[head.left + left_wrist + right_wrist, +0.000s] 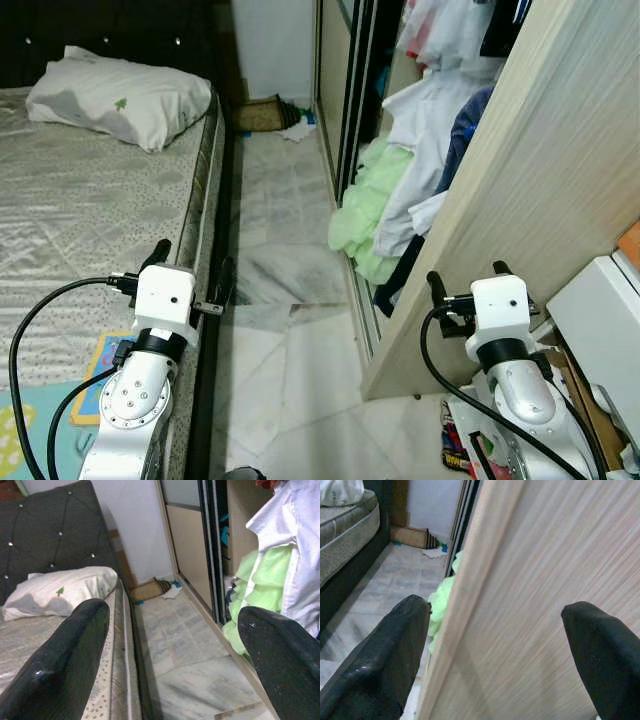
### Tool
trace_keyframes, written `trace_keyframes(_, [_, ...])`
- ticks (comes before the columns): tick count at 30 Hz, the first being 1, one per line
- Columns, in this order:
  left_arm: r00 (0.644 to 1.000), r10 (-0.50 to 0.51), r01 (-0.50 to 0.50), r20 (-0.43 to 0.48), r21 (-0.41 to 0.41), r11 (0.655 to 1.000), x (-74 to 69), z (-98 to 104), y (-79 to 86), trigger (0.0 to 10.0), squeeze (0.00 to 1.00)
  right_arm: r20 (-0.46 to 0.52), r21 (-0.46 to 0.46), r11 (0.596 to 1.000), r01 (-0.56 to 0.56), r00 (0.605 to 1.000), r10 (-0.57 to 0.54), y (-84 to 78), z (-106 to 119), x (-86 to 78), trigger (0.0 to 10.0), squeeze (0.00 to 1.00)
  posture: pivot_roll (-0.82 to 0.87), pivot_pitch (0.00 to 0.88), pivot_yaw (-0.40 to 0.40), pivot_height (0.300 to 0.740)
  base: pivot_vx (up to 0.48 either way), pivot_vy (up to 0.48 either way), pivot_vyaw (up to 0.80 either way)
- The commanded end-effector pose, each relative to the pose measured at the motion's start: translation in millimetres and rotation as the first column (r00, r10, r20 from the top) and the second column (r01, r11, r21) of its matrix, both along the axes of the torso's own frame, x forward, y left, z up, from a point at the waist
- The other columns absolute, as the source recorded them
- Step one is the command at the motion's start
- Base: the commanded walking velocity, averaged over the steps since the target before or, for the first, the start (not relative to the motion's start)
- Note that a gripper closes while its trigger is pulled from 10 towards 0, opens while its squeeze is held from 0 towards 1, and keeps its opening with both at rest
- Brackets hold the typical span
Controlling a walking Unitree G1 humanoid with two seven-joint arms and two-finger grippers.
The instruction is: Clean up the room
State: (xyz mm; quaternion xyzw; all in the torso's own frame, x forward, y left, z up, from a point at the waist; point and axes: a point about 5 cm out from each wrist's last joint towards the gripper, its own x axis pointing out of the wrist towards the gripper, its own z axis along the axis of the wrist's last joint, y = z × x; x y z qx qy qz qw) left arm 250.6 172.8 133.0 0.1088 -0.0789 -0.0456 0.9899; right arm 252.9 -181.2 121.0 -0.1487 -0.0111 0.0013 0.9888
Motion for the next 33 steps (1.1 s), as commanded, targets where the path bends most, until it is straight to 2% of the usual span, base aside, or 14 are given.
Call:
trace_keyframes(1, [1.0,0.009,-0.009,-0.009,0.007,1.0,-1.4,-2,2.0,10.0,0.0,0.007,-0.008,1.0,-0.006,1.0,0.006,-0.4,3,0.9,10.0,0.0,-0.02,0.145,-0.019,0.74,0.0,0.0,0.8])
trace_keyframes(22, [1.0,-0.005,0.005,0.003,-0.002,1.0,-0.4,-1,-2.0,10.0,0.0,0.006,-0.022,1.0,-0.004,1.0,0.004,-5.0,5,-1.8,10.0,0.0,-0.03,0.146,-0.019,0.74,0.0,0.0,0.8])
trace_keyframes(27, [1.0,-0.006,0.006,0.004,-0.005,1.0,-0.1,-1,-2.2,10.0,0.0,0.005,-0.021,1.0,0.014,1.0,-0.014,-9.7,5,-3.5,10.0,0.0,-0.03,0.147,-0.021,0.74,0.0,0.0,0.1])
trace_keyframes(30, [1.0,-0.003,0.003,0.005,-0.004,1.0,-0.2,0,-1.2,10.0,0.0,0.021,-0.006,0.999,0.032,0.999,-0.031,-15.9,12,-15.4,10.0,0.0,-0.04,0.149,-0.022,0.74,0.0,0.0,0.0])
trace_keyframes(33, [1.0,-0.001,0.001,0.005,-0.002,1.0,-0.2,-1,0.1,10.0,0.0,0.009,0.0,0.999,0.044,0.999,-0.044,-22.8,16,-37.5,10.0,0.0,-0.05,0.154,-0.015,0.74,0.0,0.0,0.0])
